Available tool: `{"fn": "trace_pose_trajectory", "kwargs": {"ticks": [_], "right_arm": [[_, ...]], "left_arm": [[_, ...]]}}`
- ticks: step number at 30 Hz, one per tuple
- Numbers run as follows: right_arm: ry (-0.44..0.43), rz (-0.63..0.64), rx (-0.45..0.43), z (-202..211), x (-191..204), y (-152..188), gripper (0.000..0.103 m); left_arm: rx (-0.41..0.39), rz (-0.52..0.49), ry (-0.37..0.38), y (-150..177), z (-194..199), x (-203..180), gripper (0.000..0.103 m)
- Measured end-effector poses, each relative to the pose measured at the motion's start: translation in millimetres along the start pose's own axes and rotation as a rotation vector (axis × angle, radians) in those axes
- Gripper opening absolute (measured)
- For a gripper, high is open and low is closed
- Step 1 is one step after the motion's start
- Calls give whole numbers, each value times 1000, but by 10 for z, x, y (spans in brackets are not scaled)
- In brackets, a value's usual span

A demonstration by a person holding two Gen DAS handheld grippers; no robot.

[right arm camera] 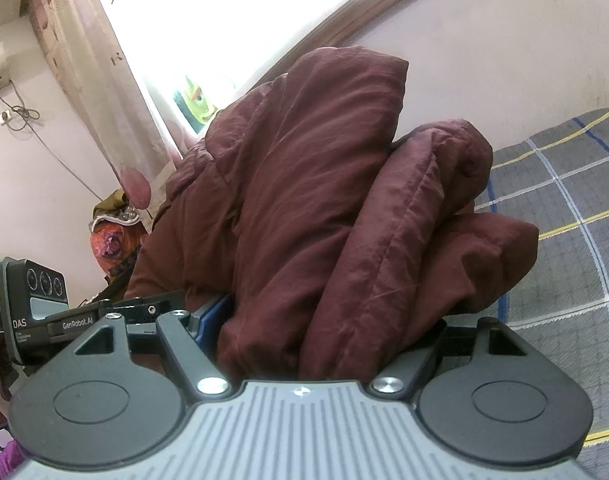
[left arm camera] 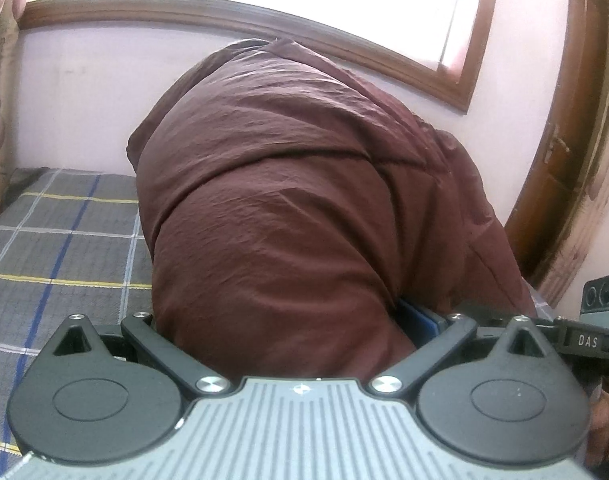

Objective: Fold large clothes

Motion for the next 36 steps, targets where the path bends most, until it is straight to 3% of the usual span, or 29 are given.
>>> {"fn": "trace_pose_trajectory", "kwargs": {"ticks": [36], "right_arm": [[21,-4,29,-7,67,-38,77]], "left_arm": [[34,31,-14,-60,-16,-30,100]]}}
Point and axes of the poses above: each gripper's, at about its wrist camera, not at the fingertips, and z roughly against the way its jaws point, x to its left, y to its underside, the point moved 10 cm from there along -z, roughly the way its jaws point, and after that the axes turned 15 degrees about -x, right-handed, at the moved point
